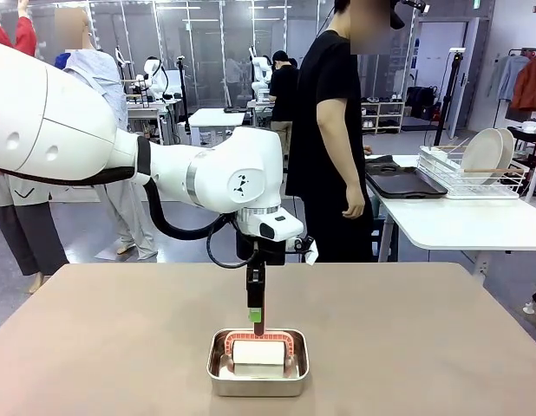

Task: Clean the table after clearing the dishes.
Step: Place the Lint Roller back on top of the Airtight Container.

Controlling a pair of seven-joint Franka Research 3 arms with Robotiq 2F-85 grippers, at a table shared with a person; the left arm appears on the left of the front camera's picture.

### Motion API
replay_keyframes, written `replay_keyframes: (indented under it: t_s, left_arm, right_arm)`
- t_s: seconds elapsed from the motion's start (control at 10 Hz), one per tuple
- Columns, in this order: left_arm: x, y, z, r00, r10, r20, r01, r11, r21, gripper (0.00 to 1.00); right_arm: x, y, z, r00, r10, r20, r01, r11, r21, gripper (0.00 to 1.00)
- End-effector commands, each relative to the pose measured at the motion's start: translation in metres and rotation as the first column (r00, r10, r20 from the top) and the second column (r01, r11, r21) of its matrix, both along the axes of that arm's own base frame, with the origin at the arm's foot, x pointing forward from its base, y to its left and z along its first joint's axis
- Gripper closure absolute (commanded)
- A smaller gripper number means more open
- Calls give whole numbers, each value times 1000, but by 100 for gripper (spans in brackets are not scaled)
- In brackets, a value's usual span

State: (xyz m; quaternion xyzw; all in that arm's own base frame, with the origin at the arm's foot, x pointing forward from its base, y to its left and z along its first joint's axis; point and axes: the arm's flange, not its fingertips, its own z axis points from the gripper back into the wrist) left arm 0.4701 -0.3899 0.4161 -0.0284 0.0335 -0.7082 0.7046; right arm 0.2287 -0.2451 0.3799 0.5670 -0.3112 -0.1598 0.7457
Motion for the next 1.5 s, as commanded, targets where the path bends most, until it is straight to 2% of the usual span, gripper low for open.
replay_keyframes:
  t_s: [0.0,0.5,0.6,0.7,1.3,1.4]
  left_arm:
    - [-2,3,2,1000,-2,15,3,1000,-16,0]
    - [-4,10,10,999,19,26,-18,999,-36,0]
    - [-7,12,11,999,-7,37,9,999,-43,0]
    - [3,5,7,1000,10,12,-10,1000,-8,0]
    - [4,5,5,1000,9,10,-9,1000,-8,0]
    - [27,26,37,991,126,37,-124,991,-48,0]
  right_arm:
    - [-2,6,0,1000,-1,19,1,1000,4,0]
    - [-2,6,0,1000,-1,19,1,1000,4,0]
    - [-2,6,0,1000,-1,19,1,1000,4,0]
    - [-2,6,0,1000,-1,19,1,1000,4,0]
    - [-2,6,0,1000,-1,19,1,1000,4,0]
    - [-2,6,0,1000,-1,19,1,1000,4,0]
